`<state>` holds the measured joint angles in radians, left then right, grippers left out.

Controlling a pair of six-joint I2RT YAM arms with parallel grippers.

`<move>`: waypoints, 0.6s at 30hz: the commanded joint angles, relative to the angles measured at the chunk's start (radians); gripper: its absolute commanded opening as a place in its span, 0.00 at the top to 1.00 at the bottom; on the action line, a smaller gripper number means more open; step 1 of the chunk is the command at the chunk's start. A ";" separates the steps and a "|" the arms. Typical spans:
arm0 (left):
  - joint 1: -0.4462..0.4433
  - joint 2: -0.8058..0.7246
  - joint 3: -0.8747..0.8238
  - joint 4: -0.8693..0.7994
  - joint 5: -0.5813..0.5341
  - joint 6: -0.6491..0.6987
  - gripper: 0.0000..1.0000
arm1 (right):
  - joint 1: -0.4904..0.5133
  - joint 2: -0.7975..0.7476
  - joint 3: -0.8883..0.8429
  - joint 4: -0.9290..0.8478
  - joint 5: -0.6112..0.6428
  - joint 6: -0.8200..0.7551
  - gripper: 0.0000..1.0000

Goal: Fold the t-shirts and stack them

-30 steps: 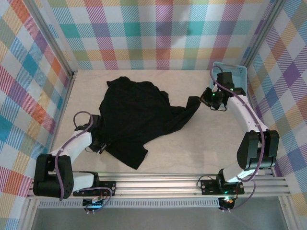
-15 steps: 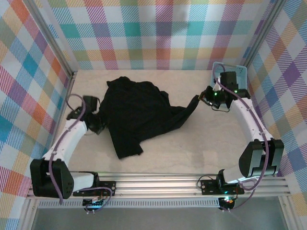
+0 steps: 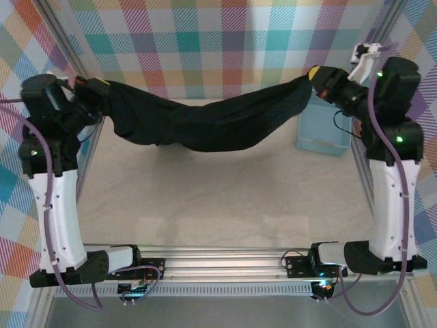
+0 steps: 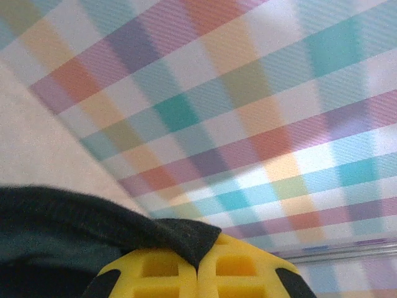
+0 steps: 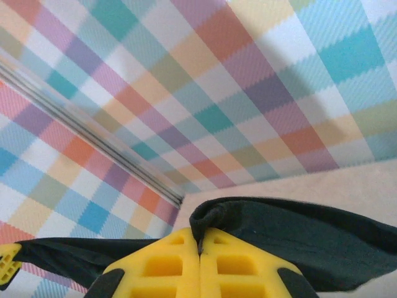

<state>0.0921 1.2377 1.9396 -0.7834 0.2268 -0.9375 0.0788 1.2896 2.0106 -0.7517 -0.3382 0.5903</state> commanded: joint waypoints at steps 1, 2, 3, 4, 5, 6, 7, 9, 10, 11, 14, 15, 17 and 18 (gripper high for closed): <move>0.019 -0.032 0.114 0.028 -0.010 -0.029 1.00 | -0.004 -0.055 0.036 -0.024 0.002 0.012 1.00; 0.020 -0.041 0.133 0.030 -0.021 -0.031 1.00 | -0.004 -0.072 0.035 -0.013 0.004 0.017 1.00; 0.019 -0.049 0.156 0.031 -0.031 -0.034 1.00 | -0.004 -0.092 0.029 0.000 0.004 0.023 1.00; 0.020 -0.050 0.178 0.019 -0.045 -0.033 1.00 | -0.005 -0.108 0.024 0.011 0.004 0.029 1.00; 0.020 -0.052 0.197 0.006 -0.053 -0.034 1.00 | -0.004 -0.118 0.017 0.022 0.004 0.038 1.00; 0.019 -0.048 0.207 0.003 -0.054 -0.042 1.00 | -0.005 -0.126 0.010 0.035 0.003 0.047 1.00; 0.019 -0.038 0.208 0.003 -0.045 -0.054 1.00 | -0.005 -0.127 0.003 0.047 -0.003 0.054 1.00; 0.020 0.001 0.202 0.000 -0.012 -0.063 1.00 | -0.005 -0.110 -0.013 0.064 -0.016 0.063 1.00; 0.019 0.028 0.196 -0.017 -0.001 -0.066 1.00 | -0.005 -0.095 -0.030 0.079 -0.026 0.069 1.00; 0.019 0.049 0.180 -0.023 0.006 -0.066 1.00 | -0.004 -0.080 -0.049 0.092 -0.036 0.076 1.00; 0.020 0.128 0.096 0.049 0.061 -0.091 1.00 | -0.004 0.000 -0.110 0.159 -0.076 0.105 1.00; 0.020 0.163 0.078 0.087 0.081 -0.106 1.00 | -0.004 0.036 -0.120 0.188 -0.091 0.118 1.00; 0.020 0.236 0.072 0.153 0.109 -0.133 1.00 | -0.005 0.124 -0.107 0.232 -0.122 0.137 1.00; 0.020 0.278 0.091 0.171 0.117 -0.143 1.00 | -0.005 0.182 -0.070 0.236 -0.135 0.139 1.00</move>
<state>0.1009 1.4048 2.0430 -0.7223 0.2829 -1.0355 0.0788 1.3518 1.9274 -0.6048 -0.4240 0.6899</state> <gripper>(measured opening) 0.052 0.048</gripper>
